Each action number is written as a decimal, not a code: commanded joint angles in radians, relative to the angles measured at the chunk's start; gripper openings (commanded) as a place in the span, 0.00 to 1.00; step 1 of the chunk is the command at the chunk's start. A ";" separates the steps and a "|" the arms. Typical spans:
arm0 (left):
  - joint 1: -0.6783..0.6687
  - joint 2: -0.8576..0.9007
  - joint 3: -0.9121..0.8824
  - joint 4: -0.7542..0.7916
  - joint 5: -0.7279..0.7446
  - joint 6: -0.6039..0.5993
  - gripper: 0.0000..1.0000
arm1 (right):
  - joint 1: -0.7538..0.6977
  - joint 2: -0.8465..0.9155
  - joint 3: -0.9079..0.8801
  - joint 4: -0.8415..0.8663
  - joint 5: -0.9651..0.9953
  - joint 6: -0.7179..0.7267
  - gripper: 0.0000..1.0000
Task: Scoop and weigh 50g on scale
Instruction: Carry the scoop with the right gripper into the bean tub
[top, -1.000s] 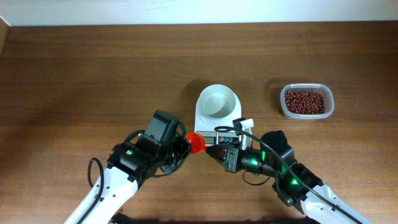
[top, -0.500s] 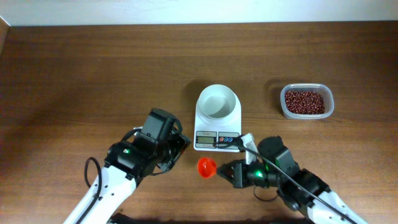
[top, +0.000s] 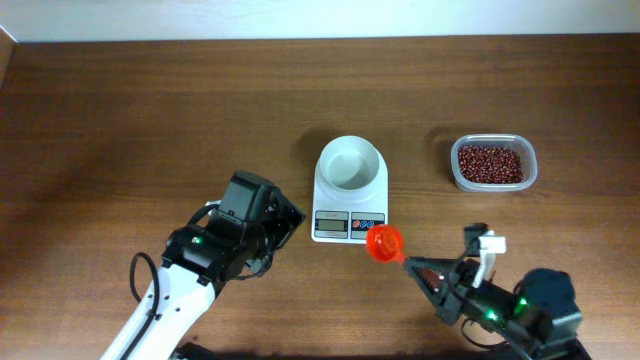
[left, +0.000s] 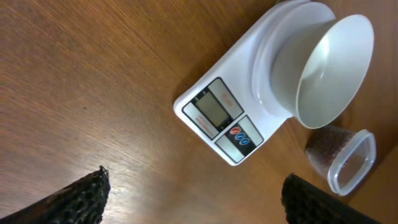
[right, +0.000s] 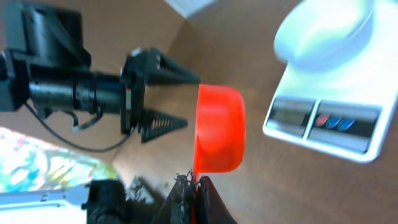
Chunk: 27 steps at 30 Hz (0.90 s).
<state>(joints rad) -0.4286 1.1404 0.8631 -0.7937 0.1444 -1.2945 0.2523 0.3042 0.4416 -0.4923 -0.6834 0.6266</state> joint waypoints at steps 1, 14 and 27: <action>0.004 -0.008 0.017 -0.035 -0.010 0.009 0.96 | -0.063 -0.016 0.019 -0.011 -0.016 -0.056 0.04; 0.004 -0.008 0.017 -0.166 0.021 0.010 0.70 | -0.262 0.077 0.399 -0.312 0.263 -0.315 0.04; -0.128 -0.006 0.017 0.118 0.075 0.407 0.00 | -0.272 0.420 0.688 -0.384 0.311 -0.342 0.04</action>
<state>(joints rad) -0.4698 1.1404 0.8635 -0.7971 0.2131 -1.1343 -0.0135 0.6754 1.1027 -0.8761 -0.3893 0.2993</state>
